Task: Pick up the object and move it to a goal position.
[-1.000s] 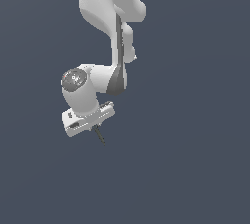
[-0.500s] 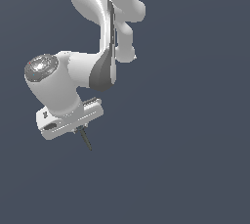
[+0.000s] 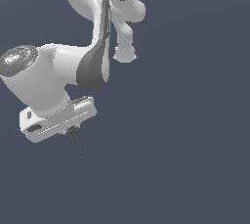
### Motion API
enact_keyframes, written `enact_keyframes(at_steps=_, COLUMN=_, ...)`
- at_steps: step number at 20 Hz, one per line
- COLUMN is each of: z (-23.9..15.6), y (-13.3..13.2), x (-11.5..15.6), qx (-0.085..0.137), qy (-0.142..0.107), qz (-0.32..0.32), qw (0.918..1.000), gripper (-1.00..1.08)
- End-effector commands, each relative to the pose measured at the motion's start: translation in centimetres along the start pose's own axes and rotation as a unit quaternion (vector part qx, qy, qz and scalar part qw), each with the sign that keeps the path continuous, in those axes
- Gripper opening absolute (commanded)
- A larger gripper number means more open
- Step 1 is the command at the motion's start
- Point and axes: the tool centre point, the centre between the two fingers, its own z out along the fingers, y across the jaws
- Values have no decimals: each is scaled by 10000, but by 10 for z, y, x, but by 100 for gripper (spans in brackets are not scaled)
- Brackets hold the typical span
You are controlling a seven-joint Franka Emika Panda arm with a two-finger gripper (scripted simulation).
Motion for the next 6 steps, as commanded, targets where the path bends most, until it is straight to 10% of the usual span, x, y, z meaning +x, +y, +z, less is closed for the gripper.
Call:
enact_keyframes(at_steps=1, z=-4, y=3, x=1, qx=-1, qy=0, qz=-1, qw=10000, gripper=-100)
enact_keyframes(at_steps=6, z=-6, y=5, x=2, qx=-1, qy=0, qz=-1, qw=10000, gripper=-100)
